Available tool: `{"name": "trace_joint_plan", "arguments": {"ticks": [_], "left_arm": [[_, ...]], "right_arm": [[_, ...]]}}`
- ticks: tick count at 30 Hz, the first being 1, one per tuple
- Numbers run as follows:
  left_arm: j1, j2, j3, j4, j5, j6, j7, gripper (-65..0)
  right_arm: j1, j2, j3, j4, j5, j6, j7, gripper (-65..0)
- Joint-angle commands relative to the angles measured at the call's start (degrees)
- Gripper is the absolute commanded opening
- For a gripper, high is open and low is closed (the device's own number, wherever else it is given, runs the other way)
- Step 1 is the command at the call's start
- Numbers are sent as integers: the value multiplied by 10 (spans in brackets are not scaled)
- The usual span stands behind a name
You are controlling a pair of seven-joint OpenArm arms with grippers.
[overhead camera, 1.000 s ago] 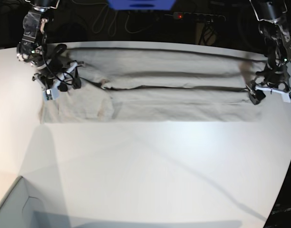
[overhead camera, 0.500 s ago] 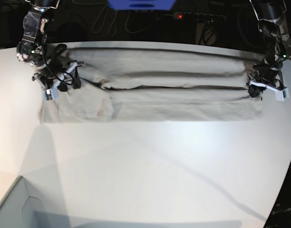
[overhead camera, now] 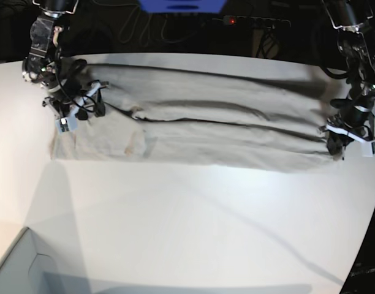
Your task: Layout the t-shirt on the table in an organized manner, then fold the t-shirt properly
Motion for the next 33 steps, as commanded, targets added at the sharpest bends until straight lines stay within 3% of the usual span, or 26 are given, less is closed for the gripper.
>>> {"name": "trace_joint_plan", "arguments": {"ticks": [1,3,10,12,20,23,30,33], "left_arm": [[6,7,4,26,-8,13,-16,-650],[19,25,15,62,-8,31,-6,-650],[39,85,113,133,0,38,-1,-650],[37,102,151,134,35,38,-3,-650],[36,225,282,118,232,38,-6,-650],[28,230,310,91,265,38,-7,-650],[-8,230,361,24,269,40,-7,-650],[-14,230,392,17,269,86,-7,-650]], "right_arm": [[0,2,-1,2,-5,1,-10,-347],[1,2,-1,2,-5,1,-10,-347],[1,-6,-1,4,-5,1,-10,-347],[1,-6,-1,4,-5,1,-10,-347],[1,-6,-1,4,-5,1,-10,-347],[0,-6,-1,4,-5,1,-10,-347],[-3,-6,-1,5,-5,1,-10,-348],[-3,-6,-1,5,-5,1,-10,-348]]}}
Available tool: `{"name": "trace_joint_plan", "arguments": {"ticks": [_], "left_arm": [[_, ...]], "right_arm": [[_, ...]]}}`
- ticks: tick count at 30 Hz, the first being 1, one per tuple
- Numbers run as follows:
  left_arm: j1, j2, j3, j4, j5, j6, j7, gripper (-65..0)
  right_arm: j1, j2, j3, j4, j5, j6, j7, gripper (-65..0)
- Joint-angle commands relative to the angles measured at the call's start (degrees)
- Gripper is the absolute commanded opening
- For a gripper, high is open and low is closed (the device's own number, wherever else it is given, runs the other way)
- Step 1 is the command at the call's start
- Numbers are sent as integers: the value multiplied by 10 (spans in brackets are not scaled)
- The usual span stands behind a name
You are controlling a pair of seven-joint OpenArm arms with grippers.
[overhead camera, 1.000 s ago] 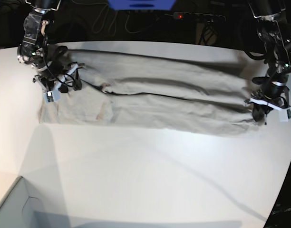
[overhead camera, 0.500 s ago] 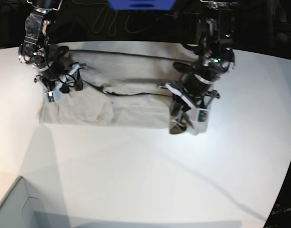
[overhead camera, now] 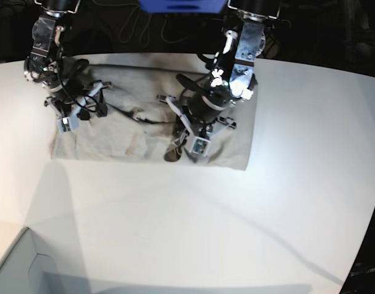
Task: Layout the t-shirt on the table in an organized manner, then fold the t-shirt properly
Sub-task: 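Grasp the strip end with the left gripper and fold it toward the right gripper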
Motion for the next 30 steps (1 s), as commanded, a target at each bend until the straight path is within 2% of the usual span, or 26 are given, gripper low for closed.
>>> {"name": "trace_joint_plan", "arguments": {"ticks": [1,4,14,20,22,27,30], "left_arm": [[-11,6,18,10,-6,6,-16,-650],[-12,6,43,10,-7,26,-16,-650],[-42,6,80,-33,-8,29,-16,-650],[-71,6,129,-48,-68,29,-10,-644],[-72,6,131,-56,-81,29,-10,-594],[-66,6,129,-60,-80,29,-15,-366],[-66,6,132,-62,-80,29,-14,-297]], "right_arm": [[-2,1,-1,4,-5,1,-14,-348],[-2,1,-1,4,-5,1,-14,-348],[2,1,-1,5,-5,1,-14,-344],[-2,2,2,59,-5,1,-15,-344],[-5,2,3,103,-5,1,-19,-344],[-37,-5,3,213,-5,1,-20,-344],[-61,-14,20,255,-5,1,-20,-343]]}}
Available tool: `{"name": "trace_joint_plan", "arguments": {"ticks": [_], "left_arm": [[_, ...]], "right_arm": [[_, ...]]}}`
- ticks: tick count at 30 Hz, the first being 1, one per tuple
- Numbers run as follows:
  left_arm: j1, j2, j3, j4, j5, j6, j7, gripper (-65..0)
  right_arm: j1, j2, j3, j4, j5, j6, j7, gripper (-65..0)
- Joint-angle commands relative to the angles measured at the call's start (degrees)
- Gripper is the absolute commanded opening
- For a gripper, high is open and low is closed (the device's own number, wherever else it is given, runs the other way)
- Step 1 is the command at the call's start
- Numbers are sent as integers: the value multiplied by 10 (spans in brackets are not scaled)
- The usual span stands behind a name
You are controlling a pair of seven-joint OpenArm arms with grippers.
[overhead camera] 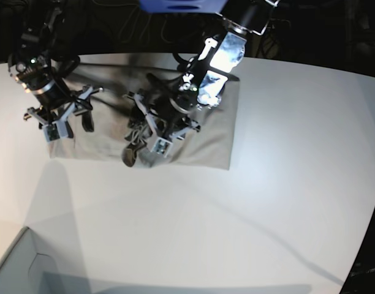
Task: Layout the t-shirt on the table in an organized manner, then fold the t-shirt properly
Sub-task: 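Grasp the strip end with the left gripper and fold it toward the right gripper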
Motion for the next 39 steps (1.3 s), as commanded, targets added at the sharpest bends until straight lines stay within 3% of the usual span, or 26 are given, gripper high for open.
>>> {"name": "trace_joint_plan", "arguments": {"ticks": [1,4,9,19,22,26,30,34,36,39], "left_arm": [[-8,8,2,9,-4,-3,-10,-281],[-8,8,4,6,-4,-3,-9,-215],[-8,8,37,7,-4,-4,-9,-122],[-7,8,138,8,-8,-10,-8,-122],[-8,6,145,19,-49,-10,-7,-122],[-9,-54,143,68,-135,-10,-8,-122],[-9,-157,135,126,-197,-4,-9,-122],[6,-243,67,146,-269,-3,-11,-122],[20,-267,17,146,-301,-3,-12,-122],[31,-271,-39,145,-312,-3,-9,-122]], "right_arm": [[0,-2,18,20,4,0,13,-343],[-10,-32,66,26,4,0,13,-330],[-11,-42,129,25,4,0,12,-286],[-11,-39,154,25,4,0,12,-285],[-11,-39,154,25,4,0,12,-285],[-4,-40,152,-4,4,0,12,-285],[32,-37,158,-72,3,0,12,-269],[66,-29,193,-135,3,0,12,-214],[74,-23,200,-155,3,0,12,-201],[76,-15,194,-178,4,0,12,-201]]}}
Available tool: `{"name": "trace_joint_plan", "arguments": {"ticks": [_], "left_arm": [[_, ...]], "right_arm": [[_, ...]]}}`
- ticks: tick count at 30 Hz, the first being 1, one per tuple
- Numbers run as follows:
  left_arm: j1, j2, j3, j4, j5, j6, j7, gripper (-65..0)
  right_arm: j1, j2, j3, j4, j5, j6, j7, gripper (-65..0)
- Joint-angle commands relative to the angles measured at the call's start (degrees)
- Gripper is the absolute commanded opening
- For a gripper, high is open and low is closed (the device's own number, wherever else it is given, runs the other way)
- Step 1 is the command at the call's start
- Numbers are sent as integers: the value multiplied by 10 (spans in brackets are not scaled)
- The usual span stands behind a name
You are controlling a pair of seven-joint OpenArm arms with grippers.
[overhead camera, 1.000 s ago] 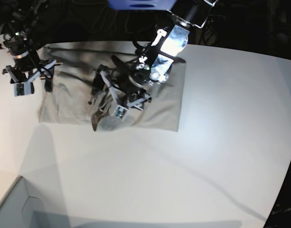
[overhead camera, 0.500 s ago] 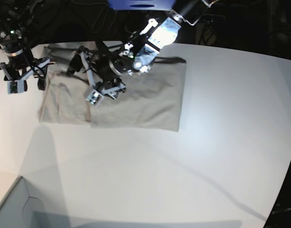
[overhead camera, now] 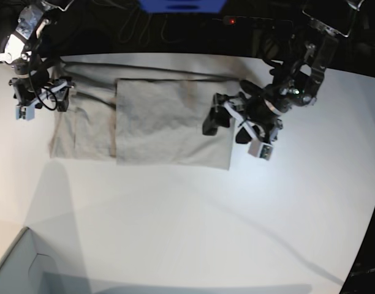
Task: Layout the t-shirt on the table in an organized manner, then fold the t-shirt properly
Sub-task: 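Grasp the strip end with the left gripper and fold it toward the right gripper, then grasp the other strip end with the right gripper and fold it inward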
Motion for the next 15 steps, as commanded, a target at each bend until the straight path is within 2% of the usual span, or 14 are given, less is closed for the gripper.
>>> {"name": "trace_joint_plan", "arguments": {"ticks": [1,9,15], "left_arm": [[-8,4,-11,1,-5,-11,-11,-122],[-30,27,-36,-111,18,-10,-12,-122],[-30,23,-39,-125,15,-11,-13,-122]], "right_arm": [[4,4,0,1,9,0,11,-201],[26,4,-1,-42,9,0,11,-201],[42,12,-1,-89,9,0,11,-202]]}}
